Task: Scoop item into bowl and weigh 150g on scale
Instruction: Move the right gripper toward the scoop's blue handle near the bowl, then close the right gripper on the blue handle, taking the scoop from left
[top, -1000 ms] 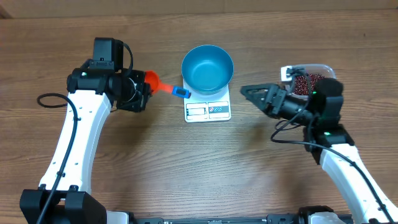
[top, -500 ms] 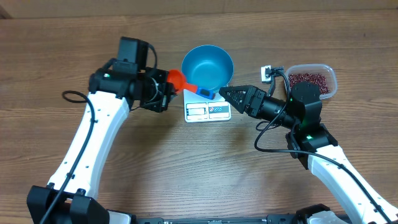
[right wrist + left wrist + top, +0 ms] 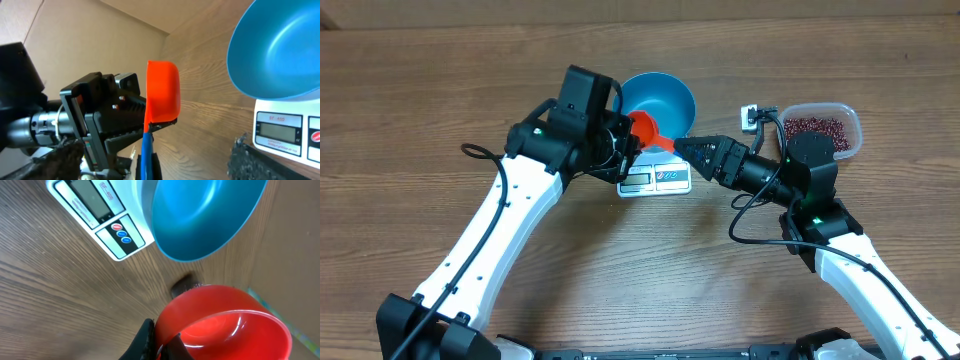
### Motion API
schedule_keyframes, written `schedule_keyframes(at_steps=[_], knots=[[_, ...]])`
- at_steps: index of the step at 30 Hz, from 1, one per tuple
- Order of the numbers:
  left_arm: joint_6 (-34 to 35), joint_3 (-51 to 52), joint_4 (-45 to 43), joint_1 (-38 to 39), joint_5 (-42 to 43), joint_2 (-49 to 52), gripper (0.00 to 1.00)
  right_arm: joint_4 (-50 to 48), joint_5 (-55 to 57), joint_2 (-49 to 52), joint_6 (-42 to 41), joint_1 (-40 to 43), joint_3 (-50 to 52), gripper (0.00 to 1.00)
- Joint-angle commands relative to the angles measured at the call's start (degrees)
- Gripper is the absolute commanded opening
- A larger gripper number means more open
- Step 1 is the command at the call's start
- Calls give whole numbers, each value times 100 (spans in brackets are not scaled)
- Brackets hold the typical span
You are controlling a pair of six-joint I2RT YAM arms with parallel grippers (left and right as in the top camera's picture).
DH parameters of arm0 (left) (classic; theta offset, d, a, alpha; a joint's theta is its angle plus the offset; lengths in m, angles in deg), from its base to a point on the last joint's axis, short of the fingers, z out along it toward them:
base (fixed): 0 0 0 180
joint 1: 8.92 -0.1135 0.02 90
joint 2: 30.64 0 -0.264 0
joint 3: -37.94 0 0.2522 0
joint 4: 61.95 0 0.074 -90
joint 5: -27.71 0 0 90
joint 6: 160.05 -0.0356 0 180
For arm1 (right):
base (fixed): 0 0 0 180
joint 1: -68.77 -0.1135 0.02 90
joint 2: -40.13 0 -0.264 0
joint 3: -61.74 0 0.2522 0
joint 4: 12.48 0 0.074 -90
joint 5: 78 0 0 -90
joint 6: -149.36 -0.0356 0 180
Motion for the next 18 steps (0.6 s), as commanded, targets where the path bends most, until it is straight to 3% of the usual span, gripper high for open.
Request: schedule_keyframes(at_steps=[1,18], knots=[[481,-103,-26,133,-302,-39,4,-35,61,17,20,-28,-96,92],[1429,-103,-22,323,-365,-37,4,-431,70,17,-125,-28,-96,85]])
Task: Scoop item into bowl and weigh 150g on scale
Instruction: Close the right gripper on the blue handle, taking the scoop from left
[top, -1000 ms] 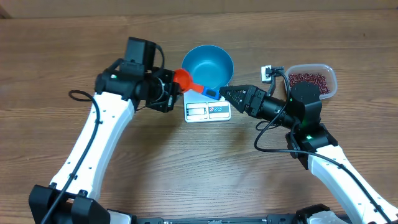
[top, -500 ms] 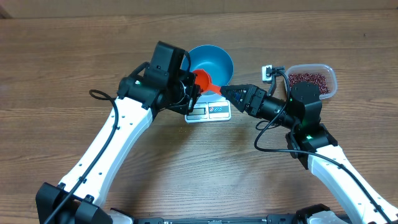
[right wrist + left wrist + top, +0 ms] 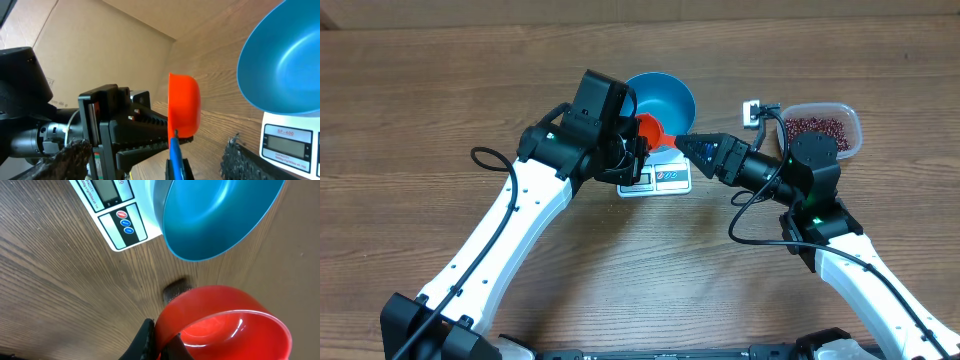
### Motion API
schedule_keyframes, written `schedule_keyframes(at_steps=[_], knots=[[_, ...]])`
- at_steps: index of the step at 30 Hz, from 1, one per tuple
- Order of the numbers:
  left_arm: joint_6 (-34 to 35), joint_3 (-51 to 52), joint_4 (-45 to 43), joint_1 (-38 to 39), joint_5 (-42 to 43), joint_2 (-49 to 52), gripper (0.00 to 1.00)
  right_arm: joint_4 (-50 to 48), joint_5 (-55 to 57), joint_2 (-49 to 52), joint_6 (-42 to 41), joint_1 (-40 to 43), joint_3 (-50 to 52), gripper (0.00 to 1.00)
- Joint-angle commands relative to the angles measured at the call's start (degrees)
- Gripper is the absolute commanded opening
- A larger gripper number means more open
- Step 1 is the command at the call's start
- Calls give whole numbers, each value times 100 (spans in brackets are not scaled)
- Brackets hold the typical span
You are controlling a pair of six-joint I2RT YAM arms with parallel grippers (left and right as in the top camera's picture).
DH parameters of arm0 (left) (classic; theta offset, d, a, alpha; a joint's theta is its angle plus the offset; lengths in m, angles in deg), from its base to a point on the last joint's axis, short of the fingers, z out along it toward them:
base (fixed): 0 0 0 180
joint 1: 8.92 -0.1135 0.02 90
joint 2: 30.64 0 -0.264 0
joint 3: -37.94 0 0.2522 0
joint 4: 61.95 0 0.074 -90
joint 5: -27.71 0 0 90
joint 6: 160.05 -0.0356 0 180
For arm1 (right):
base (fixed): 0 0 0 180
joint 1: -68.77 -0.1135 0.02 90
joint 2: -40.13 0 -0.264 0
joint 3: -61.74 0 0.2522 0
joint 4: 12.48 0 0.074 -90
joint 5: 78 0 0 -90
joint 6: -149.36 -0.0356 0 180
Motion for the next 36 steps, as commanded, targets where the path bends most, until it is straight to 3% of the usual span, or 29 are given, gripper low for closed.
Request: schedule_keyframes(at_steps=[1,8,17,36], knots=[[348,-103,-9,22,-66,-37,4,-46,87,17,-136,-28,-96,84],[426,-103,-7,35,20,-37,5,-66,205,17,-146,-28,-96,68],[748,-103,-20,243,11,-37,4,-66,291,17,-144,-28,-96,66],[1043,-103,-33,363,-11,-37,4,7,310,17,-144,-28,-96,35]])
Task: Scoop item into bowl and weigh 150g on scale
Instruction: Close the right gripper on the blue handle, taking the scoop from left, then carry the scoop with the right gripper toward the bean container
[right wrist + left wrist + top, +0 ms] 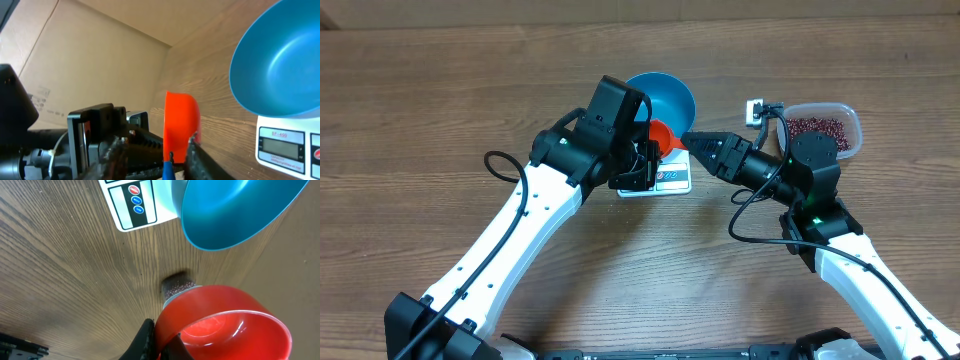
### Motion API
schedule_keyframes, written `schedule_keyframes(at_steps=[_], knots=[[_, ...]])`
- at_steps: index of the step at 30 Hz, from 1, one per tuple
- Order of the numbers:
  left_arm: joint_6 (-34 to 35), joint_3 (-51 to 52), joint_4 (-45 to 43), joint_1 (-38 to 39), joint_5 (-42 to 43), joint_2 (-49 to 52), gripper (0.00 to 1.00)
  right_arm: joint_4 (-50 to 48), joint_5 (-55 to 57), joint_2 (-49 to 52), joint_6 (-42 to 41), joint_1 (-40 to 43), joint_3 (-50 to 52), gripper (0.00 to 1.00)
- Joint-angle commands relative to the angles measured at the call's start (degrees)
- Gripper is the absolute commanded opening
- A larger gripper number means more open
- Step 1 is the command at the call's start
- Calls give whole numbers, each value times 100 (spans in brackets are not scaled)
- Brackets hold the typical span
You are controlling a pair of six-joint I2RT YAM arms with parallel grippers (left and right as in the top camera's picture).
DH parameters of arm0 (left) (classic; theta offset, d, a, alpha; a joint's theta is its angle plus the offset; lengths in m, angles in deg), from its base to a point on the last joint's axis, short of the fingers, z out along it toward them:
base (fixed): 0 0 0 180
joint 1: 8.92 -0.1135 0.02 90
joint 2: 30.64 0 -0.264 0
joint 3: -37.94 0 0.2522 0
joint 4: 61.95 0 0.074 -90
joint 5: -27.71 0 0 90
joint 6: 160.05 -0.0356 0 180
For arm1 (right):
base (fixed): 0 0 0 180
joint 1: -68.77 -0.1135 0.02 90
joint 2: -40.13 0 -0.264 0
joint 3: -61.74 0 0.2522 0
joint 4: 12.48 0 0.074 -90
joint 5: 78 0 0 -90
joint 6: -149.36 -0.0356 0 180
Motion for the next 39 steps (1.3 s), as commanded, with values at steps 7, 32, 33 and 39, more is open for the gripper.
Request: schedule_keyframes(at_steps=[7,32,33,39], knots=[[111,-103,-22,26,-15,-37,4,15,57,17,2,-28,-96,22],[-472,-103,-17,-31,-28,-37,100,494,216,17,540,-22,-96,4],[-588,-103,-17,-46,-28,-37,99,553,267,17,614,-22,-96,4],[-2225,-103,-17,-133,-7,-37,100,1132,868,15,787,-20,-96,4]])
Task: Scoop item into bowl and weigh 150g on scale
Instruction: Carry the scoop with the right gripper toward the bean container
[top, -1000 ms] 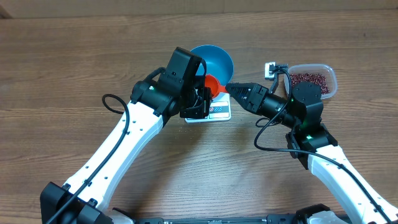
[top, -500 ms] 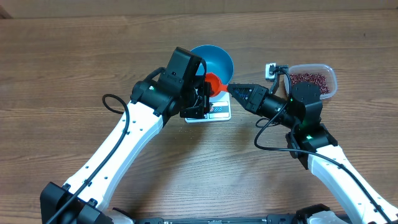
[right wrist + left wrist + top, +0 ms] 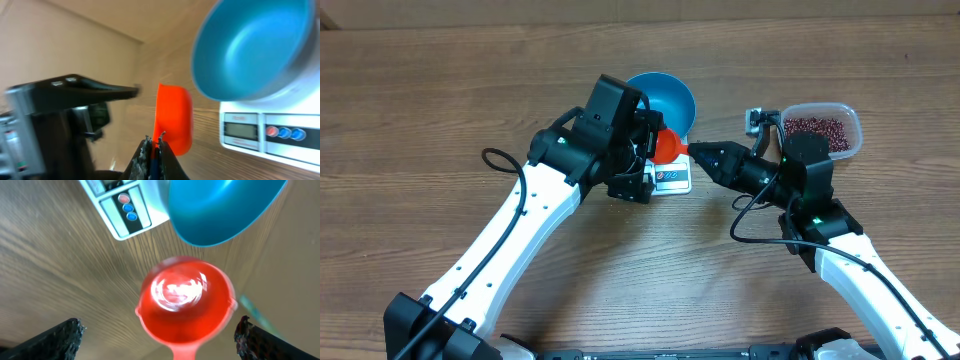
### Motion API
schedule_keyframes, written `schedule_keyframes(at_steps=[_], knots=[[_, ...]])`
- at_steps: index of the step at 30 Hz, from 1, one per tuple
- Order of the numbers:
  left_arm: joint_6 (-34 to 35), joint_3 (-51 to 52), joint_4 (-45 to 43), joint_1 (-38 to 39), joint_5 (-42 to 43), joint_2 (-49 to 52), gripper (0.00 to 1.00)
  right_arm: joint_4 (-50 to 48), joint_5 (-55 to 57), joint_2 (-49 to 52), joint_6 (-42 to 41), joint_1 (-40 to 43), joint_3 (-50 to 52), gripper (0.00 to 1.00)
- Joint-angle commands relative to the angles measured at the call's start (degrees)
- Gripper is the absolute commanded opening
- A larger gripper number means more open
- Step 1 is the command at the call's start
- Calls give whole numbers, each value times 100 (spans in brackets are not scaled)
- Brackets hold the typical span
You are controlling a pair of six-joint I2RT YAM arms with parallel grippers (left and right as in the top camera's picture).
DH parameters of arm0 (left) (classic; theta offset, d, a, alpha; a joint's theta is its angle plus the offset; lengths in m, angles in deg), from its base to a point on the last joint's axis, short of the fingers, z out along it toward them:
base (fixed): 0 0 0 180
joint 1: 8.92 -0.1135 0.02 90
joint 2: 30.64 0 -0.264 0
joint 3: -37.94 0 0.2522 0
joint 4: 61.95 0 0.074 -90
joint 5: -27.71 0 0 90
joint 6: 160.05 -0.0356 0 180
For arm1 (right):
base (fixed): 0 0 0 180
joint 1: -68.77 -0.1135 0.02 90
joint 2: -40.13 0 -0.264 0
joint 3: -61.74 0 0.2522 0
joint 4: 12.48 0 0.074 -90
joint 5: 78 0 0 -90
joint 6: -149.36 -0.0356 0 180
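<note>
The red scoop (image 3: pixel 665 146) with a blue handle hangs empty just in front of the blue bowl (image 3: pixel 665 95), which stands on the white scale (image 3: pixel 670 180). My right gripper (image 3: pixel 693 151) is shut on the handle; in the right wrist view its fingers (image 3: pixel 146 150) clamp the blue handle below the scoop cup (image 3: pixel 174 120). My left gripper (image 3: pixel 648 156) is open, and its fingers (image 3: pixel 55 340) stand wide on either side of the scoop cup (image 3: pixel 184 297) without touching it. The bowl (image 3: pixel 250 45) is empty.
A clear tub of red beans (image 3: pixel 823 127) stands at the back right, behind my right arm. A small white part (image 3: pixel 753 117) lies to its left. The scale's display and buttons (image 3: pixel 270 134) face the front.
My left gripper has opened and let go of the scoop's rim. My right gripper, then open around the handle, is now shut on it. The scoop sits slightly further right.
At first my left gripper held the scoop by its rim beside the bowl, with my right gripper open and wide near the handle. The pair shifted right, and the right fingers stood close around the handle. Now the right gripper holds the scoop and the left is open.
</note>
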Motion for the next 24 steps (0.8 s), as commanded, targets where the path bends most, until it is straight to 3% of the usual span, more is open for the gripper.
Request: schedule_keyframes(at_steps=[1,10,20,24], knots=[[-1567,-103,-2,-74,-4,-37,100,219,546,15,225,-20,-98,4],[-3641,-103,-2,-184,-37,-39,100,929,1051,-184,352,120,-120,4],[-6887,-103,181,-190,-188,-39,99,2076,2194,-1025,479,131,-127,4],[-7287,-103,382,-190,-564,-39,100,2444,2612,-1329,476,131,-127,4]])
